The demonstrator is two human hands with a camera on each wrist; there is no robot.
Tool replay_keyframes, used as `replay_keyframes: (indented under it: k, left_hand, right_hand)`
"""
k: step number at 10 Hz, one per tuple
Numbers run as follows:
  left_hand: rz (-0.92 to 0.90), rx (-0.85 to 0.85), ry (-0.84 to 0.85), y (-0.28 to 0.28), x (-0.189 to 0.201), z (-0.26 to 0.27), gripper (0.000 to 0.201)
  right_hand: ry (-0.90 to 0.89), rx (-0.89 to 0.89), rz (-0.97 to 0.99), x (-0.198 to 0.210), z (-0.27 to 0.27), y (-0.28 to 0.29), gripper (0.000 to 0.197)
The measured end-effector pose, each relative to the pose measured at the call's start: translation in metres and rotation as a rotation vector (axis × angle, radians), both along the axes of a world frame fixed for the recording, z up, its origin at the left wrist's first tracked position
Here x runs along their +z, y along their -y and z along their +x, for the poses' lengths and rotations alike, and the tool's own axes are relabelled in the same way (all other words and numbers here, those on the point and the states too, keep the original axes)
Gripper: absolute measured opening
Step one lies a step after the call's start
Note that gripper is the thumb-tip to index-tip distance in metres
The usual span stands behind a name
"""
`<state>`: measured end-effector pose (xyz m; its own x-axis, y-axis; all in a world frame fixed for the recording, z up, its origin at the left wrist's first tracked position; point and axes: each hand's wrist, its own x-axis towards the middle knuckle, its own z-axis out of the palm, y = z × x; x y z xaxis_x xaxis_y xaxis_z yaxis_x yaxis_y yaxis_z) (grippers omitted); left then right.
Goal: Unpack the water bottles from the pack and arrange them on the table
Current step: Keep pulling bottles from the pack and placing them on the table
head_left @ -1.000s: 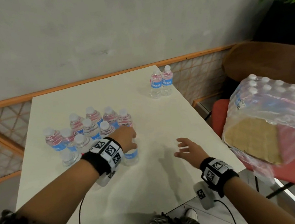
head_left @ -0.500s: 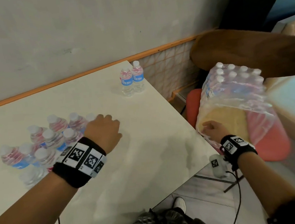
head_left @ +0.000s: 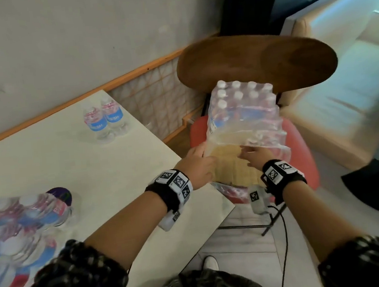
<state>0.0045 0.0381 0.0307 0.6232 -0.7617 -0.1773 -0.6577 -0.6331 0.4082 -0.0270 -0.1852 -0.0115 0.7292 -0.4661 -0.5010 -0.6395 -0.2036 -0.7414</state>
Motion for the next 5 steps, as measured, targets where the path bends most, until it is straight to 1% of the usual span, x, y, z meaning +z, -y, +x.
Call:
replay_keyframes:
  k: [1, 2, 3, 4, 5]
  left_hand:
    - [0.004, 0.027, -0.034, 0.023, 0.000, 0.009, 0.046]
    - [0.007, 0.048, -0.031, 0.031, -0.005, 0.012, 0.052]
    - [-0.048, 0.070, -0.023, 0.032, -0.004, 0.014, 0.052]
    - [-0.067, 0.095, -0.012, 0.032, 0.000, 0.018, 0.049]
    - [-0.044, 0.118, -0.021, 0.032, 0.001, 0.020, 0.045]
  right_hand:
    - [-0.190, 0.036, 0.134, -0.032, 0.026, 0.030, 0.102]
    - [-0.102, -0.029, -0.008, 0.000, 0.022, 0.008, 0.076]
    - [-0.031, 0.071, -0.100, 0.018, 0.055, 0.010, 0.062]
    - [-0.067, 0.063, -0.089, 0.016, 0.090, 0.017, 0.051]
    - [-0.234, 0.451, -0.467, 0.022, 0.083, 0.016, 0.062]
